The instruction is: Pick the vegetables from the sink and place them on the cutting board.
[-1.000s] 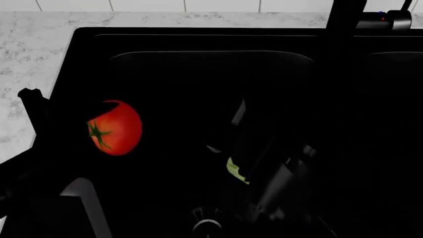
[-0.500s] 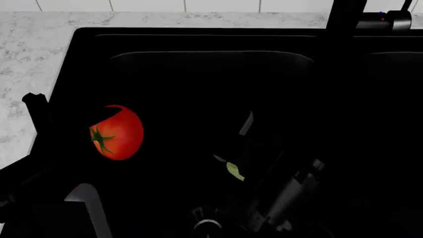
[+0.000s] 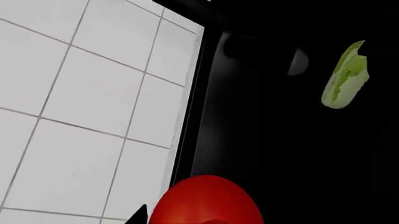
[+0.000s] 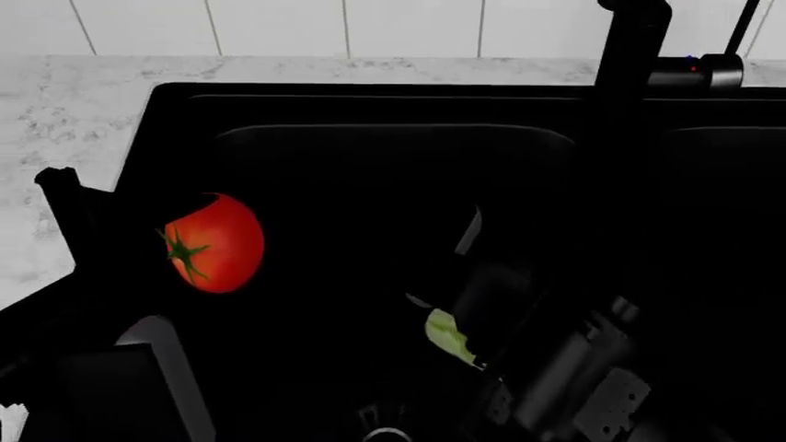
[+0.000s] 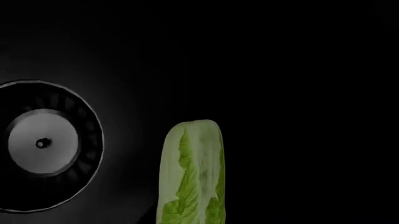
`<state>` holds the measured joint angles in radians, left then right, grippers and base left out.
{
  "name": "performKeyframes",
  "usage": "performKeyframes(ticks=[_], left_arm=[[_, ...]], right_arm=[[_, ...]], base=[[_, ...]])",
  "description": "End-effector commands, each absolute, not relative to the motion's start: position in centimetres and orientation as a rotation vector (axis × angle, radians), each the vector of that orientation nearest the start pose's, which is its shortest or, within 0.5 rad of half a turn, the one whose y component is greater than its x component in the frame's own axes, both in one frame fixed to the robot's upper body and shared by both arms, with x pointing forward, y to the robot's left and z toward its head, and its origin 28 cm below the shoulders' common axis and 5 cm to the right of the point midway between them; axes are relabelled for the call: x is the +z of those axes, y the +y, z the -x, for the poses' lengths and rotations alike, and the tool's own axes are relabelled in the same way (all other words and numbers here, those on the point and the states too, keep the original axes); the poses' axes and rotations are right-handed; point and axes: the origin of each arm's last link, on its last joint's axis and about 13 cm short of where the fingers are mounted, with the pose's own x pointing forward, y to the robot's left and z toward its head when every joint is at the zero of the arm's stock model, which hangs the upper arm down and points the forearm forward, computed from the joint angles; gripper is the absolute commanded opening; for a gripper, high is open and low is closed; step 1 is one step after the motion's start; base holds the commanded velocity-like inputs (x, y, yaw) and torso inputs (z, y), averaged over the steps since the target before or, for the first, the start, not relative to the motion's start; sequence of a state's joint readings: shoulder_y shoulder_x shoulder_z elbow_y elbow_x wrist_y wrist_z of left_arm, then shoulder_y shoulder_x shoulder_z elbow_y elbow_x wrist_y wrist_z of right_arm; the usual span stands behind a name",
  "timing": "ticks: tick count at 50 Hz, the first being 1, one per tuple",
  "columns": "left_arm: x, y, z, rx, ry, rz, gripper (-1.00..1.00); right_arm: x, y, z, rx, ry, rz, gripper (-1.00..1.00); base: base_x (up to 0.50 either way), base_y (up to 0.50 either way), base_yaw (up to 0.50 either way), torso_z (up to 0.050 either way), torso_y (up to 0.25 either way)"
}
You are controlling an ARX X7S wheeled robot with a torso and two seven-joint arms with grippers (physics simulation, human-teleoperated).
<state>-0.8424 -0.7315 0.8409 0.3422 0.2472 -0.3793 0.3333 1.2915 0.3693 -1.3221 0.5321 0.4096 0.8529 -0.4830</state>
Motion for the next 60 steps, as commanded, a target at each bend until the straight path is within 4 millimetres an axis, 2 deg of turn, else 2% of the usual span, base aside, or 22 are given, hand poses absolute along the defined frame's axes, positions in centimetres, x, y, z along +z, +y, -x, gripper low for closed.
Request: performKeyframes(ticks=[1,8,16,21,25,43,49,52,56,60], left_arm=[[22.6,23.9,-29.3,-0.577,-0.346,-1.127,-1.00],[22.7,23.9,-29.1,-0.548,-0.350,-1.121,-1.00],[23.0,24.0,-29.5,-0.516,-0.331,-1.100,-1.00],[22.2,24.0,-30.3,-0.463,-0.333,-1.037,-1.00],[21.8,23.8,-30.3,-0.467,-0.329,-1.017,-1.00],[21.4,23.7,-30.5,-0.479,-0.304,-0.989,-1.00],[21.6,23.4,-30.5,-0.473,-0.308,-0.976,-1.00],[21.8,23.3,-31.0,-0.385,-0.325,-0.949,-1.00],[21.3,23.0,-30.8,-0.350,-0.394,-1.019,-1.00],[20.9,23.3,-30.8,-0.276,-0.343,-0.961,-1.00]], right_arm=[[22.0,-12.5,-36.2,0.691,0.669,0.917,-1.00],[22.0,-12.6,-34.8,0.722,0.666,0.956,-1.00],[23.0,-13.0,-34.0,0.703,0.566,0.951,-1.00],[23.5,-13.2,-33.1,0.683,0.487,0.951,-1.00],[23.7,-13.1,-32.5,0.679,0.469,0.951,-1.00],[24.5,-13.4,-32.1,0.647,0.450,0.932,-1.00],[25.2,-13.6,-32.4,0.574,0.370,0.900,-1.00],[25.3,-13.6,-32.8,0.489,0.357,0.921,-1.00],[26.2,-13.0,-32.7,0.423,0.334,0.872,-1.00],[25.5,-12.9,-31.9,0.404,0.356,0.870,-1.00]], base=[[0.00,0.00,0.00,0.000,0.250],[0.00,0.00,0.00,0.000,0.250],[0.00,0.00,0.00,0.000,0.250],[0.00,0.00,0.00,0.000,0.250],[0.00,0.00,0.00,0.000,0.250],[-0.44,0.00,0.00,0.000,0.250],[-0.42,0.00,0.00,0.000,0.250],[0.00,0.00,0.00,0.002,0.090],[0.00,0.00,0.00,0.000,0.000],[0.00,-0.11,0.00,0.000,0.000]])
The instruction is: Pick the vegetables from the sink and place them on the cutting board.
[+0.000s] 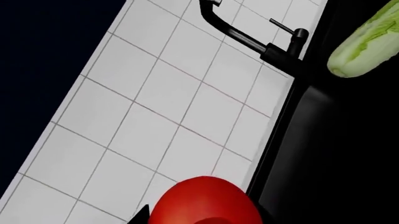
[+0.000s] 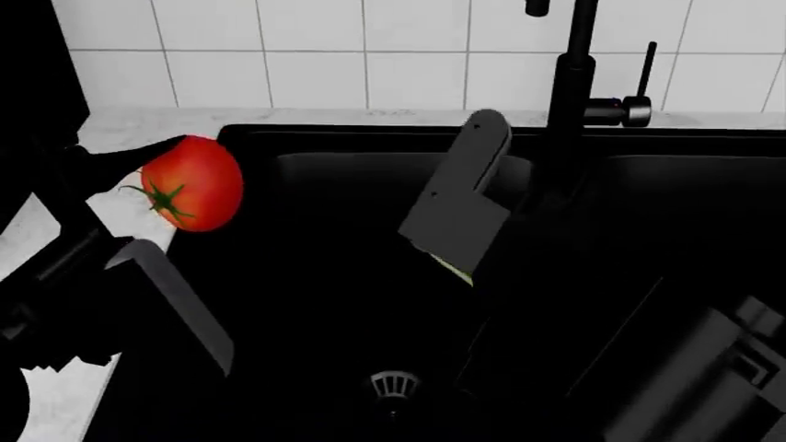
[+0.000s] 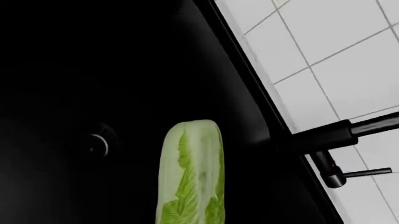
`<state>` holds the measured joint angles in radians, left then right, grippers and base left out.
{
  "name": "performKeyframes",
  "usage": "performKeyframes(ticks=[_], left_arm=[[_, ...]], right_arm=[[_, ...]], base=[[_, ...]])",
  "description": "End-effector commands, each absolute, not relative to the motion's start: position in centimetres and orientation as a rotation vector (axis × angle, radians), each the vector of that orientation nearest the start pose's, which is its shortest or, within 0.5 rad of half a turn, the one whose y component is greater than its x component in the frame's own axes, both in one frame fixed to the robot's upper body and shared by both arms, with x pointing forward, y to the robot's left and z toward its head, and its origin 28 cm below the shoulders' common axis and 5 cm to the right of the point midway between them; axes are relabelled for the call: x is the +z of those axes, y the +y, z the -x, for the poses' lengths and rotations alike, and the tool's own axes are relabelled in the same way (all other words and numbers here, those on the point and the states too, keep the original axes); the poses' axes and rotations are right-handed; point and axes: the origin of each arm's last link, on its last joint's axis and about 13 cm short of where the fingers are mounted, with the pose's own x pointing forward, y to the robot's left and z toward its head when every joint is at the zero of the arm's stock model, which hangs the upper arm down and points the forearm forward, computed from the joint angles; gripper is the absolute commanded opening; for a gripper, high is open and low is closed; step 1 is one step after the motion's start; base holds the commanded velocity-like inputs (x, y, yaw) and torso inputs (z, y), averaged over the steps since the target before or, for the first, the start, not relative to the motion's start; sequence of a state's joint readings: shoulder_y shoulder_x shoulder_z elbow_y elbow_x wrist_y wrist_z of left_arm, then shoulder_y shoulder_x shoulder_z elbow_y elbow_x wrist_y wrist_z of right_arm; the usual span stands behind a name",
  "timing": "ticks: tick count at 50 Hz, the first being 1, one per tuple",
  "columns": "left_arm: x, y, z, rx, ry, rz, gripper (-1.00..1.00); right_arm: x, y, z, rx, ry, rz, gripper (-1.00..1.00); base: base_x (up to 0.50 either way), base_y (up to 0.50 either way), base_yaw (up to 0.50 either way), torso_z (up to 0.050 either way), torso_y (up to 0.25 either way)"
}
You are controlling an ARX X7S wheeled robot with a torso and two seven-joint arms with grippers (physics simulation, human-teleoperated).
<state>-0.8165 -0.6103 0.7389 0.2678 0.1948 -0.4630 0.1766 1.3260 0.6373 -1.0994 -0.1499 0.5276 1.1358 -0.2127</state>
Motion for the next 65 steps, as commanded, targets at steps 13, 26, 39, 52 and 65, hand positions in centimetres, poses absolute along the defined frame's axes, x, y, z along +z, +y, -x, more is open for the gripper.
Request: performKeyframes(ticks=[13,26,39,52,65], left_arm=[[19.1,23.0,-29.6,-0.240,-0.373,-0.891,-1.00],[18.4,22.5,-28.8,-0.215,-0.345,-0.891,-1.00],[18.2,21.9,-27.9,-0.175,-0.282,-0.803,-1.00],[18.9,21.4,-27.6,-0.160,-0.290,-0.753,-1.00],[19.7,20.8,-26.4,-0.205,-0.283,-0.713,-1.00]], right_arm=[[23.9,-14.4,-29.1,0.224,0.245,0.718,-1.00],[22.8,-15.6,-28.0,0.134,0.234,0.600,-1.00],[22.6,-15.9,-26.4,0.032,0.171,0.533,-1.00],[22.8,-16.5,-25.0,-0.056,0.140,0.526,-1.00],[23.9,-16.0,-24.2,-0.075,0.103,0.507,-1.00]], base=[[0.00,-0.50,0.00,0.000,0.000],[0.00,-0.50,0.00,0.000,0.000],[0.00,-0.50,0.00,0.000,0.000],[0.00,-0.50,0.00,0.000,0.000],[0.00,-0.50,0.00,0.000,0.000]])
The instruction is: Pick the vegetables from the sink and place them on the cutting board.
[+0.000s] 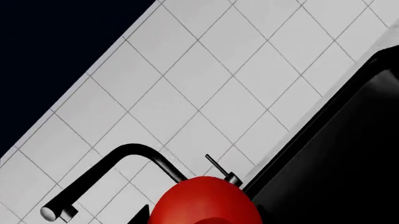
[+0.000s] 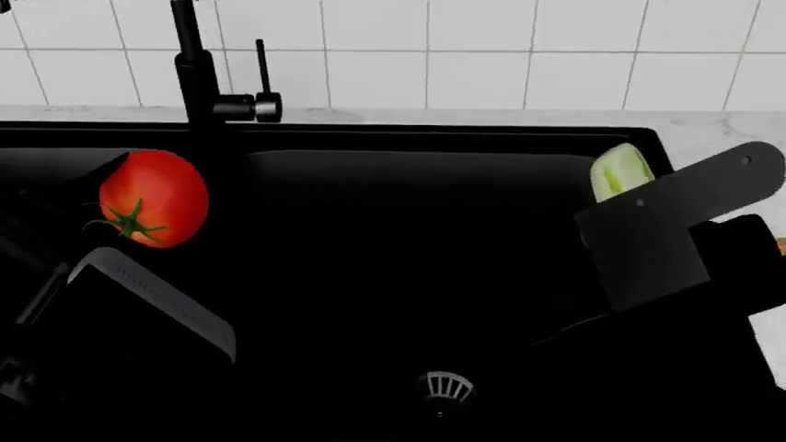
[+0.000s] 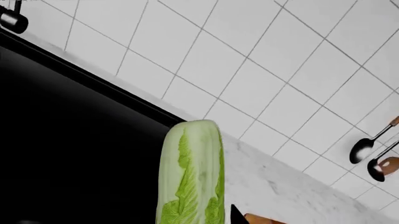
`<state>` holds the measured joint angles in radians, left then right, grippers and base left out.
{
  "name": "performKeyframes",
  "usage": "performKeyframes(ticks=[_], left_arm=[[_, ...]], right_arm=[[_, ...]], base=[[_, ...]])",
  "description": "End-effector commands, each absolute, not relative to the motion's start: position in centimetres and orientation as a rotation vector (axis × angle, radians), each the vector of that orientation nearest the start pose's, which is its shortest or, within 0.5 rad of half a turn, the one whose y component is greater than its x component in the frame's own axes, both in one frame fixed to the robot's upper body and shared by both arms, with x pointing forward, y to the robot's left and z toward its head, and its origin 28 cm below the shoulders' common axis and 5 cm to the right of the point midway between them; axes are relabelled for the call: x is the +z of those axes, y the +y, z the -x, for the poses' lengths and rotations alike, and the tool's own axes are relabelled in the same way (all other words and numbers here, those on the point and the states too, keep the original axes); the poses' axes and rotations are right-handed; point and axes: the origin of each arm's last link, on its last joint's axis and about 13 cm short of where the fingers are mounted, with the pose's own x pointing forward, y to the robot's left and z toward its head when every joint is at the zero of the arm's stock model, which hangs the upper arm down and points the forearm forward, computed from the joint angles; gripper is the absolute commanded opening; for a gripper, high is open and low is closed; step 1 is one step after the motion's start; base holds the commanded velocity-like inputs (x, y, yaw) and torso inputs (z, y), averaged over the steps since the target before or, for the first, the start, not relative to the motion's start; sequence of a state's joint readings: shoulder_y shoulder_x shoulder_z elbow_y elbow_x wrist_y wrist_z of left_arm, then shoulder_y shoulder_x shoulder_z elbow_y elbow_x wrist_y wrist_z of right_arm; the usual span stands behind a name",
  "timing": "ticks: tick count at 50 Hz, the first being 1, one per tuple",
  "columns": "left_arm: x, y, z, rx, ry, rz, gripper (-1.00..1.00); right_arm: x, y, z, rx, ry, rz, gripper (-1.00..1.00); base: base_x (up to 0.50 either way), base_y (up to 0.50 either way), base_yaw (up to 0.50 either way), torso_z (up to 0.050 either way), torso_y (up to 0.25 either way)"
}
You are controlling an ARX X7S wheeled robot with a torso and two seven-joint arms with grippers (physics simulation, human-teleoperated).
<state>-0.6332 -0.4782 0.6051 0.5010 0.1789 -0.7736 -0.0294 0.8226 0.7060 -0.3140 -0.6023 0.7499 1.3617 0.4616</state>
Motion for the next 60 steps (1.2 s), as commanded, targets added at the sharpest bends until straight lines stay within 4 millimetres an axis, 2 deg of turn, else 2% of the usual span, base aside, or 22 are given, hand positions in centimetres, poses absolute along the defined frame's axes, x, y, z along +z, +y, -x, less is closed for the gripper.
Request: performKeyframes(ticks=[1,8,16,45,60], left_arm=[[19.7,20.8,-26.4,-0.202,-0.285,-0.713,-1.00],[19.8,20.6,-26.2,-0.217,-0.290,-0.704,-1.00],[20.8,20.2,-25.6,-0.226,-0.330,-0.677,-1.00],[20.1,19.9,-25.9,-0.241,-0.319,-0.692,-1.00],[20.2,19.2,-26.1,-0.298,-0.237,-0.612,-1.00]], right_arm=[[23.9,-16.0,-24.1,-0.075,0.101,0.506,-1.00],[24.2,-15.9,-24.0,-0.076,0.097,0.505,-1.00],[24.3,-16.0,-23.8,-0.081,0.092,0.497,-1.00],[24.0,-16.0,-23.5,-0.079,0.088,0.468,-1.00],[24.0,-16.0,-23.2,-0.081,0.088,0.464,-1.00]], base=[[0.00,-0.50,0.00,0.000,0.000],[0.00,-0.50,0.00,0.000,0.002],[0.00,-0.50,0.00,0.000,0.000],[0.00,-0.50,0.00,0.000,0.000],[0.00,-0.50,0.00,0.000,0.000]])
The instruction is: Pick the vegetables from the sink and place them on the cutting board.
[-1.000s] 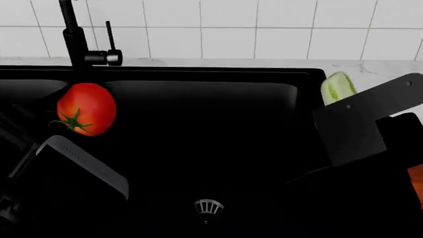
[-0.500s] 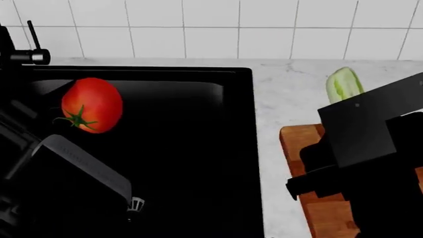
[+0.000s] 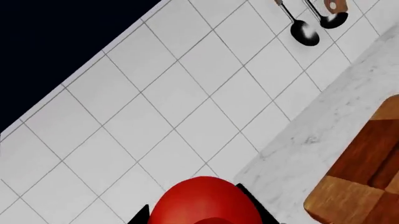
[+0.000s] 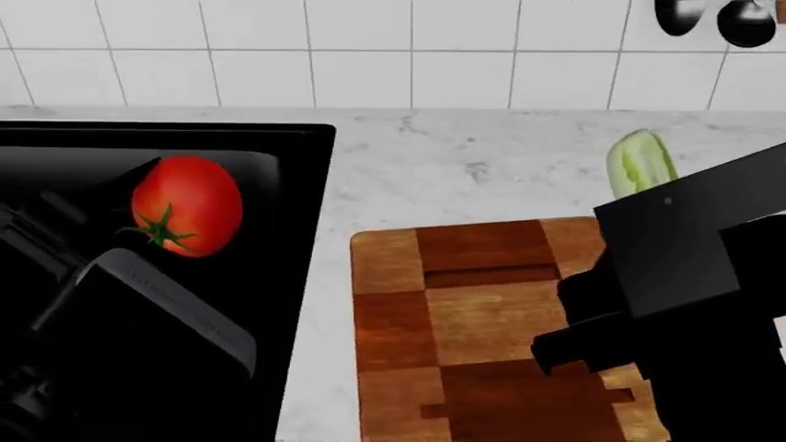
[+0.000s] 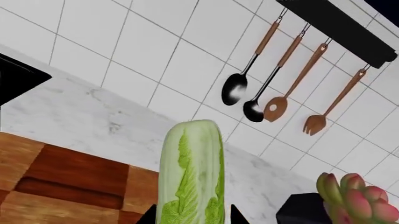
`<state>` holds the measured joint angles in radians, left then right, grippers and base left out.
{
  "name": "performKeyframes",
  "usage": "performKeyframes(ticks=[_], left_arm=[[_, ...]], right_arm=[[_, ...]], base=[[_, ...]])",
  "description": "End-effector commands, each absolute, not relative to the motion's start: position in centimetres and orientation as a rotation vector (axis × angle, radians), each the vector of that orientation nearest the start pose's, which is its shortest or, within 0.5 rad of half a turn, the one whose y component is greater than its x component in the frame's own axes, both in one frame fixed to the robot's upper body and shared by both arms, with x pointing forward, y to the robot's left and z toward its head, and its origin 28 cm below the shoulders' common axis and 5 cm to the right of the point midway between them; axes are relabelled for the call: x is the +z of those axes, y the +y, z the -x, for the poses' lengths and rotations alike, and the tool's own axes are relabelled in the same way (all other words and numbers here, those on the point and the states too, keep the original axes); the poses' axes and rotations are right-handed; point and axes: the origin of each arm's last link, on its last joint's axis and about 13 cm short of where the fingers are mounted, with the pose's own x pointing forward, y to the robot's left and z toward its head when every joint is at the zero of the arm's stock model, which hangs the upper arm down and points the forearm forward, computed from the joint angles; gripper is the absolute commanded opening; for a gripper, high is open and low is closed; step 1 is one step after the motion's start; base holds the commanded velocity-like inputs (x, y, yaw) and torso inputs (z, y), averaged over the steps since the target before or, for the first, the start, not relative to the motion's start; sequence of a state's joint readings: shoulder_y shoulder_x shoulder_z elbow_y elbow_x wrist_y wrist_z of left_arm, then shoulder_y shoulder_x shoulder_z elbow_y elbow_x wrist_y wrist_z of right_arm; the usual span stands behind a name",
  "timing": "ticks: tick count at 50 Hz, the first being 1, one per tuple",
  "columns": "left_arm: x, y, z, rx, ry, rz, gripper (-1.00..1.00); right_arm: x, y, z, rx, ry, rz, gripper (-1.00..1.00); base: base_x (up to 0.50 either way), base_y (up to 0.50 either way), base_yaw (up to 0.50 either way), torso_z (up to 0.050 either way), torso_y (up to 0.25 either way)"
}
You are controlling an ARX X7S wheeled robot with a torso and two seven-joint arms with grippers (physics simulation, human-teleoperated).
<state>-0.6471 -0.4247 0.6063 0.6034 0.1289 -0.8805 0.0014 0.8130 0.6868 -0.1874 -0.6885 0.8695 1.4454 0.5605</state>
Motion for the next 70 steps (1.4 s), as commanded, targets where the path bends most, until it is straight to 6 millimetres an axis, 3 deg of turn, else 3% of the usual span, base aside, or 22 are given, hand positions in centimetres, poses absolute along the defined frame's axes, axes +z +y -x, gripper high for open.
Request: performKeyframes(ticks=[1,7,12,17,22,34,42,50,70], left_arm=[[20.2,19.1,-26.0,-0.310,-0.238,-0.604,-1.00],[20.2,18.8,-26.5,-0.318,-0.215,-0.588,-1.00],[21.3,17.8,-27.0,-0.370,-0.197,-0.583,-1.00],[22.9,16.2,-28.8,-0.383,-0.102,-0.541,-1.00],[24.6,14.7,-29.7,-0.445,-0.065,-0.491,-1.00],[25.7,12.4,-32.9,-0.552,0.031,-0.339,-1.00],[25.4,10.9,-35.6,-0.470,0.169,-0.285,-1.00],[24.4,9.7,-35.2,-0.504,0.187,-0.295,-1.00],[20.9,9.6,-35.5,-0.477,0.321,-0.321,-1.00]], right_arm=[[24.0,-16.0,-23.2,-0.081,0.088,0.464,-1.00],[24.2,-15.5,-22.9,-0.005,0.069,0.400,-1.00],[25.2,-15.6,-22.6,-0.052,0.092,0.359,-1.00],[26.4,-15.1,-22.1,-0.023,0.083,0.285,-1.00],[26.7,-15.3,-22.3,-0.088,0.216,0.253,-1.00],[26.7,-14.8,-22.5,-0.060,0.200,0.197,-1.00],[26.5,-14.7,-22.6,-0.057,0.203,0.189,-1.00],[26.2,-14.6,-22.8,-0.054,0.210,0.179,-1.00],[25.8,-14.7,-23.2,-0.058,0.215,0.161,-1.00]], base=[[0.00,-0.50,0.00,0.000,0.000],[0.01,-0.50,0.00,0.000,0.002],[0.02,-0.04,0.00,0.000,0.000],[0.00,0.00,0.00,0.000,0.000],[0.00,0.00,0.00,0.000,0.000],[0.00,0.00,0.00,0.001,0.001],[0.00,0.00,0.00,0.000,0.000],[0.00,0.00,0.00,0.000,0.000],[0.00,0.00,0.00,0.000,0.001]])
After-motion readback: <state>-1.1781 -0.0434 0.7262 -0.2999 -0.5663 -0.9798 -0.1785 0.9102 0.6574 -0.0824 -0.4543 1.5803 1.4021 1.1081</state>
